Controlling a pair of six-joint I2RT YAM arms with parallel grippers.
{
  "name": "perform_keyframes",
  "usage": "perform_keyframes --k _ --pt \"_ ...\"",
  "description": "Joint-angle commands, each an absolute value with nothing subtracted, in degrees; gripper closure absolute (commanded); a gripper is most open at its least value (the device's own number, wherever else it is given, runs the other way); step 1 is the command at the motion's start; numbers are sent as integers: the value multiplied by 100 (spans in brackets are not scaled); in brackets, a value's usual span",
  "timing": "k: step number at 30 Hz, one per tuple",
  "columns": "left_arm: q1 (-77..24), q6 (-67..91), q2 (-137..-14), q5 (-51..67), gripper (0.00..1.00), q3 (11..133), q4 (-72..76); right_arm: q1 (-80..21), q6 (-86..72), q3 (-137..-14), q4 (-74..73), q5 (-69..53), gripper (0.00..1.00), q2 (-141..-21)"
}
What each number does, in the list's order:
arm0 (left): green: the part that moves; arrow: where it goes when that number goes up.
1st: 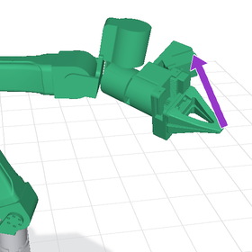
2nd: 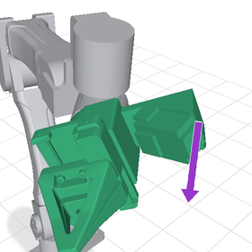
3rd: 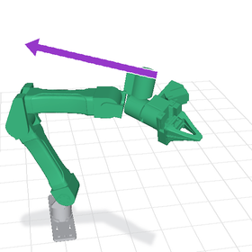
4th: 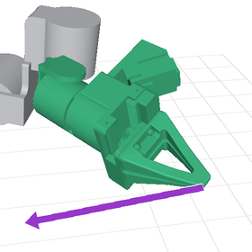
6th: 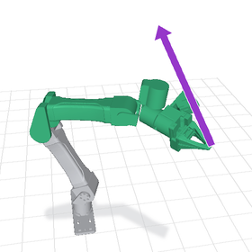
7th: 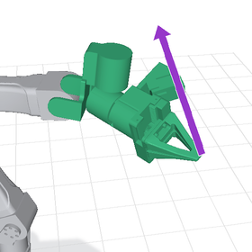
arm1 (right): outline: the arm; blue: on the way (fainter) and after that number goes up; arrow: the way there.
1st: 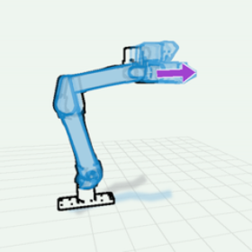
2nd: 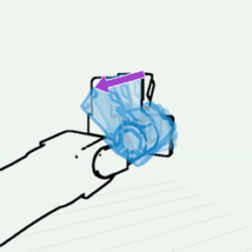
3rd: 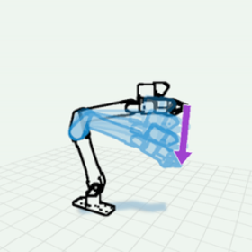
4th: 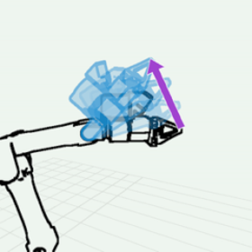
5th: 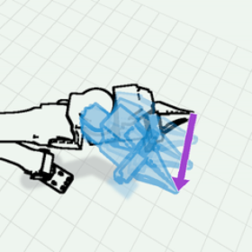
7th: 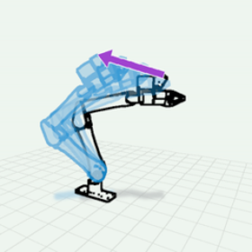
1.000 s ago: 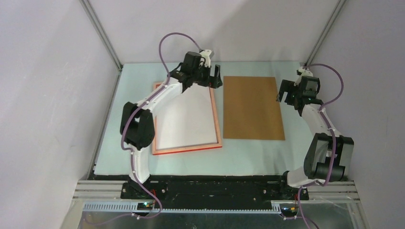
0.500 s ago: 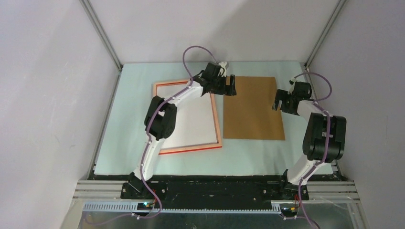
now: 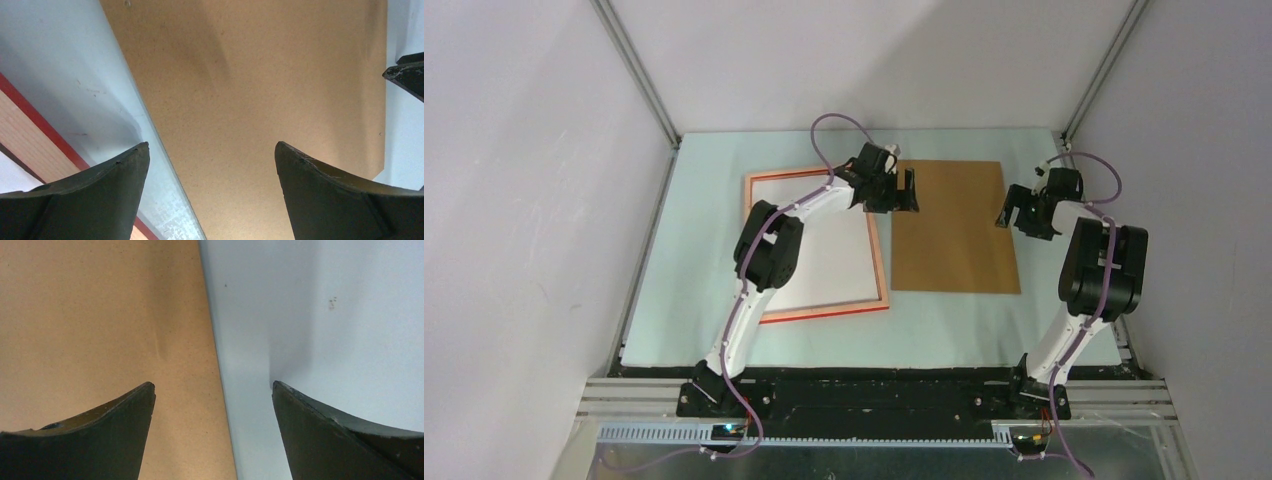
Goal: Put the photo into the frame
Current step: Turn over the photo frame item at the center of the board.
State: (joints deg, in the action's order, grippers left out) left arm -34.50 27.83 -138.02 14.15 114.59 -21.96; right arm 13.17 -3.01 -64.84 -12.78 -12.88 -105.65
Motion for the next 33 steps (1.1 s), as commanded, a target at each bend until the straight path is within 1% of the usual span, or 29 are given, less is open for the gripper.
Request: perform_keyframes --k 1,10,21,26,33 --pt "-3508 3090 -13662 1661 0 11256 -2160 1307 -492 -6727 -1607 -1722 9 -10853" --pt "-3608 3386 -13635 2077 0 10963 -2150 1217 -579 -6981 -1914 -2122 12 -11042" --pt "-3611 3616 -13614 2241 0 10797 -2125 1233 -490 -7357 -2473 -2564 14 -11407" --pt "-3605 3650 -13596 2322 0 10819 -2109 1286 -487 -7356 -2556 -3284 16 -11187" --pt "-3618 3697 -13505 2396 0 10786 -2106 1361 -478 -7356 -2929 -4447 19 -10427"
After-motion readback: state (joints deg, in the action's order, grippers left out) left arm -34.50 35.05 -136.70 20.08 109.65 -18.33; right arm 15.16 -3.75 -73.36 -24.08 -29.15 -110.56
